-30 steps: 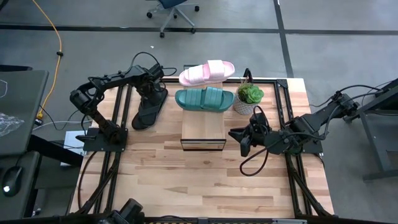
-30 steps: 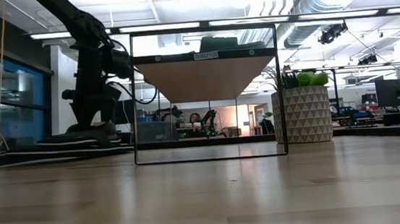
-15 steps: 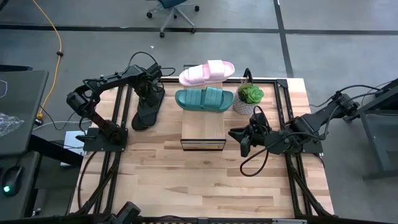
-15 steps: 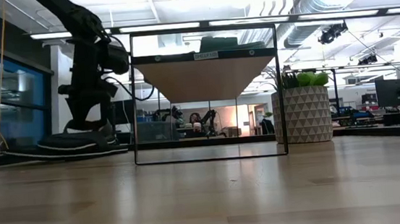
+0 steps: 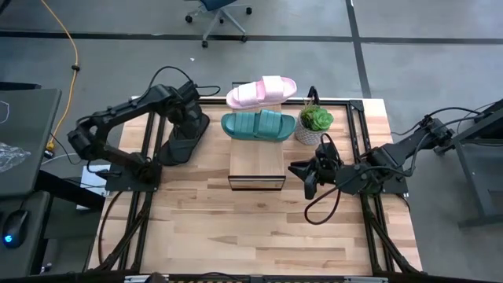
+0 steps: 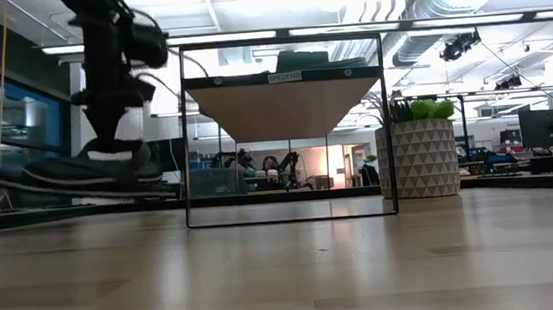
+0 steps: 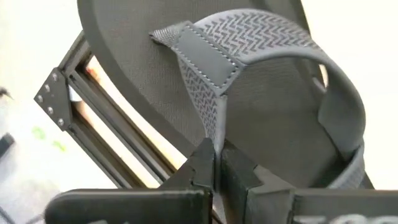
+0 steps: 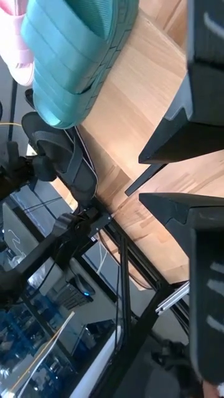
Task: Pick and place slippers onto the shelf
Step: Put the black pair of slippers on the shelf
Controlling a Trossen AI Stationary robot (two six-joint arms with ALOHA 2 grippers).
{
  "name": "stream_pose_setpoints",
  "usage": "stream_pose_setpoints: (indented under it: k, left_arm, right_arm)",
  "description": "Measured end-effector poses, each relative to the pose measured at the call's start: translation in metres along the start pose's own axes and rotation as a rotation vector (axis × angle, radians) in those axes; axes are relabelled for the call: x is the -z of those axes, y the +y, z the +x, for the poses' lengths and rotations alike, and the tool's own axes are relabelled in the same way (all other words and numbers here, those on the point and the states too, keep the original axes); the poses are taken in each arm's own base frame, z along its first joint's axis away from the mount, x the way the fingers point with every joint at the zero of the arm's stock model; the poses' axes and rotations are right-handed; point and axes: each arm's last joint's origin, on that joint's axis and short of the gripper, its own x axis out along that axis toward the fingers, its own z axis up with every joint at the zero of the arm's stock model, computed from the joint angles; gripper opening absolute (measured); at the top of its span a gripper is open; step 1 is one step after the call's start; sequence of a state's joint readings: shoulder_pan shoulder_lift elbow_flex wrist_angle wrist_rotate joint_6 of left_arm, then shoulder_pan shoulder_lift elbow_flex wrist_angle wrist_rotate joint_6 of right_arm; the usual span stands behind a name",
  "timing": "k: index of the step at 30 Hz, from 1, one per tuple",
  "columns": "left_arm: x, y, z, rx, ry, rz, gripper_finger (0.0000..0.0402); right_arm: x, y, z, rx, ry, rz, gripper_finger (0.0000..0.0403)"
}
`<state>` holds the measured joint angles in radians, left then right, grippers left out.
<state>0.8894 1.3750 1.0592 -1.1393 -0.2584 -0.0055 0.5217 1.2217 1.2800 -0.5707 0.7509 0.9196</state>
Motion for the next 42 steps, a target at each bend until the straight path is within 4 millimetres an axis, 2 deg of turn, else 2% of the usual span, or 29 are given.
stream_pose_setpoints:
  k: [18,27,32,37,42]
  left_arm:
    - [0.049,-0.008,-0.074,0.034,-0.254,-0.040,0.0000]
    - [0.048,0.002,-0.150,0.053,-0.496,-0.019,0.0000]
    - [0.053,0.007,-0.184,0.072,-0.575,0.012,0.0000]
    - [0.051,0.002,-0.207,0.142,-0.636,0.096,0.0000]
    - [0.038,-0.022,-0.216,0.181,-0.653,0.210,0.0000]
  right_arm:
    - [0.001,0.002,-0.001,-0.032,0.020,-0.022,0.0073]
    - [0.001,0.002,-0.001,-0.036,0.025,-0.022,0.0073]
    - [0.001,0.002,-0.001,-0.036,0.025,-0.030,0.0073]
    - [-0.004,0.000,-0.006,-0.029,-0.007,-0.034,0.0073]
    - [-0.016,-0.005,-0.019,-0.056,-0.041,-0.031,0.0073]
